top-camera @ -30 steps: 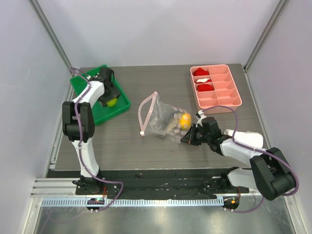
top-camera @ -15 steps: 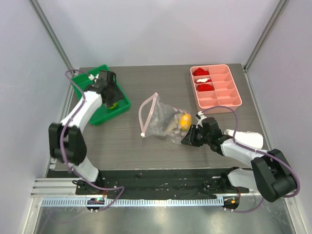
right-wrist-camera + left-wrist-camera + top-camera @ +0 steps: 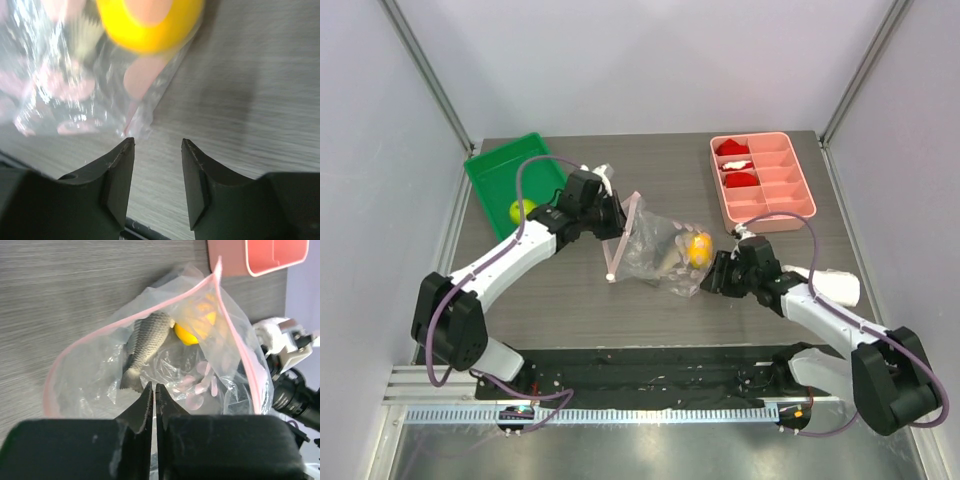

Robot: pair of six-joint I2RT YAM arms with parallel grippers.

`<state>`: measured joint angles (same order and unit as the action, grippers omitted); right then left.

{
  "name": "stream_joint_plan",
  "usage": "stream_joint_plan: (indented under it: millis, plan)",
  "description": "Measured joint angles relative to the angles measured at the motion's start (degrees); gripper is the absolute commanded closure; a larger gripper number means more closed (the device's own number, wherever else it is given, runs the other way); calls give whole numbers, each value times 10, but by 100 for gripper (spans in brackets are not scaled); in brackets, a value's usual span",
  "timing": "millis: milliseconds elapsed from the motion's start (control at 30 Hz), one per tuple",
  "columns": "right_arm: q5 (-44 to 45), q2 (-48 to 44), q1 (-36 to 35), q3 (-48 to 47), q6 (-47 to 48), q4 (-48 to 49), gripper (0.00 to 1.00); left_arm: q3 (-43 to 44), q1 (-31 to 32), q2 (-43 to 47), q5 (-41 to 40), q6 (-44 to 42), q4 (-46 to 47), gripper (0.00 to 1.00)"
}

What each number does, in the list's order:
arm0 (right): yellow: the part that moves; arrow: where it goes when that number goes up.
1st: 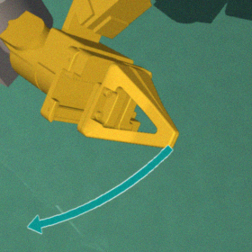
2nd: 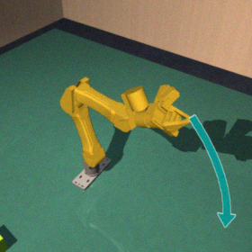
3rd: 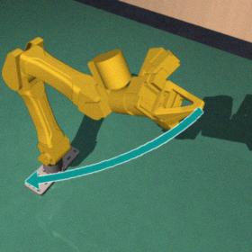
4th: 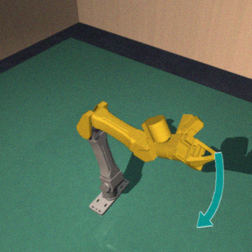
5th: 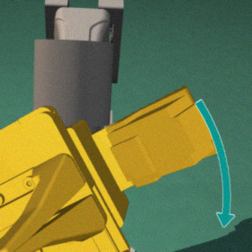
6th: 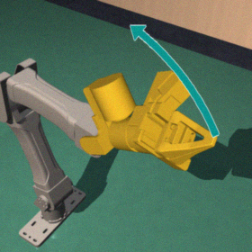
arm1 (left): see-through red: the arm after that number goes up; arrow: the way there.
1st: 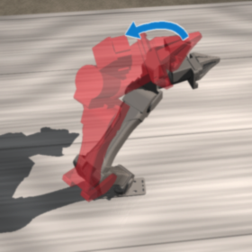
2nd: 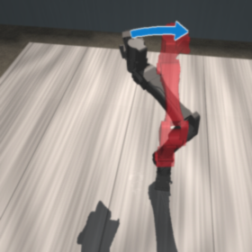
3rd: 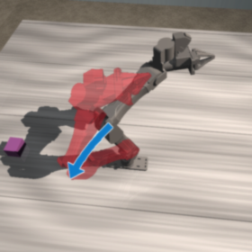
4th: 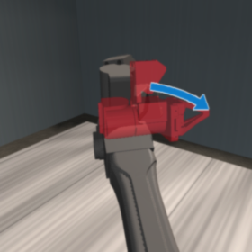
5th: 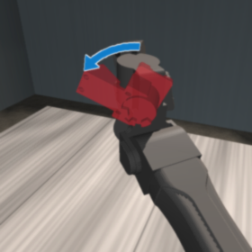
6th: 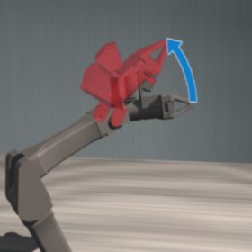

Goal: Open the zip-top bag and remove the fake food

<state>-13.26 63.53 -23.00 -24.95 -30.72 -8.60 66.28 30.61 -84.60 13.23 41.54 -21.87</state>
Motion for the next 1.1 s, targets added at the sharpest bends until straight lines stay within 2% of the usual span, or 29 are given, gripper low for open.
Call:
stream_joint_plan:
  millis: [33,100,233,367,400,467,567,600,633,700,800,900,967,1100]
  plan:
    - [13,-6,5,-10,0,-15,60,0,1,-3,7,0,3,100]
    - [40,-10,18,-33,-1,-38,62,0,2,-9,20,0,9,100]
    - [83,-8,55,-76,-9,-61,63,0,10,-24,44,3,18,100]
    - [105,31,74,-113,-11,-61,63,-27,22,-26,66,18,53,100]
    - [106,44,77,-116,-13,-54,63,-46,26,-26,72,29,77,100]
    - [99,80,90,-116,-23,-35,71,-89,31,-21,74,45,137,100]
    - [71,124,113,-116,-34,-11,71,-196,39,10,44,65,253,100]
    - [55,139,118,-116,-36,-5,68,-229,41,22,31,68,288,100]
    - [39,147,123,-116,-36,-2,50,-254,42,31,19,70,313,100]
    - [21,139,116,-116,-30,-5,30,-276,43,37,4,71,350,100]
    - [18,76,75,-125,-1,-34,23,-276,46,37,9,67,425,99]
    - [12,19,34,-173,21,-70,17,-275,54,37,21,60,486,99]
    - [14,9,19,-217,26,-92,13,-275,68,35,29,56,514,98]
    - [53,34,-24,-337,33,-155,12,-272,98,24,40,53,545,99]
